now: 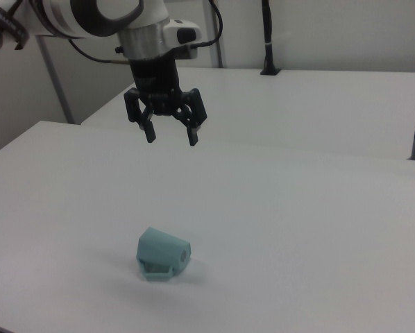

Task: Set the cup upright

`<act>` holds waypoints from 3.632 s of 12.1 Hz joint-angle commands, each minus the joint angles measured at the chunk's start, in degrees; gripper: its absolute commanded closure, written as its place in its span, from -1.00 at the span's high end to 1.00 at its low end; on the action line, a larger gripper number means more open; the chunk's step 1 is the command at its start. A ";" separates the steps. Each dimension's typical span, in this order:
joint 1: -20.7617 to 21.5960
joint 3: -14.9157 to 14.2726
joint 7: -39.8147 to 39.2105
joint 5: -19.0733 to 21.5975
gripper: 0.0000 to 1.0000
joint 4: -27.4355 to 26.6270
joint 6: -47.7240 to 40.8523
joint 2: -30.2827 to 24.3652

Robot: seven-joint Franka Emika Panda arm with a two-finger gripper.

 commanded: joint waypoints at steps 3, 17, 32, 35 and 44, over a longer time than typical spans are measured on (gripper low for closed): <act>8.81 1.11 6.69 -16.79 1.00 -8.87 2.43 -1.46; 34.68 0.23 44.30 -34.12 0.95 -21.36 4.36 0.46; 37.14 0.23 64.53 -51.09 0.94 -31.38 11.23 13.65; 35.57 0.23 65.06 -52.32 0.92 -32.00 11.66 15.32; 32.66 0.05 73.76 -55.40 0.67 -35.25 13.15 16.38</act>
